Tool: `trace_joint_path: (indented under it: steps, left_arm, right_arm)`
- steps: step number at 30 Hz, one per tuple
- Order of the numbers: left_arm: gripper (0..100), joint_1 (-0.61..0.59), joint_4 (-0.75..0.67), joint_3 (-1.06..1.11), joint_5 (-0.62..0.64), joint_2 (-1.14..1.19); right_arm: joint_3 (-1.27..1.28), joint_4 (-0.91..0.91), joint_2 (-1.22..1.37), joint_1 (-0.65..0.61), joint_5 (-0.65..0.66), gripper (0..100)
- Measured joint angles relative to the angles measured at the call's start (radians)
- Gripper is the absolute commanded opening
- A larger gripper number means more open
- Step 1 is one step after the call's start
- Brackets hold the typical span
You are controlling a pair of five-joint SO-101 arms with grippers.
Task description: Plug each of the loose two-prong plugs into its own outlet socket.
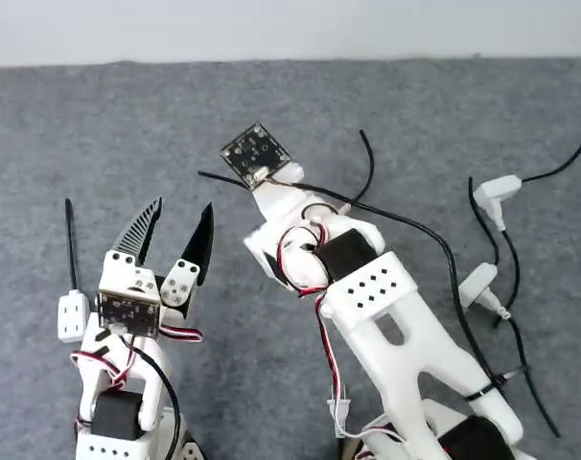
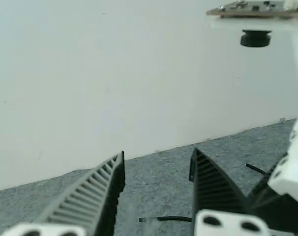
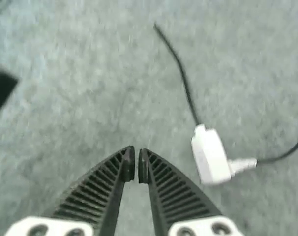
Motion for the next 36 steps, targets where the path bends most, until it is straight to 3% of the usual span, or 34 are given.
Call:
trace_joint_path:
  steps: [8, 21, 36]
  left_arm:
    - [21, 0.000, -0.002, 0.000, 0.095, 0.002]
    - [21, 0.000, -0.044, 0.000, 0.107, 0.002]
    - [16, -0.014, -0.181, 0.068, 0.110, 0.002]
  right_arm:
    - [0.000, -0.121, 0.002, -0.035, 0.000, 1.6]
    - [0.021, -0.155, 0.002, -0.037, -0.098, 1.1]
    - [0.212, -0.569, 0.002, -0.040, -0.100, 1.2]
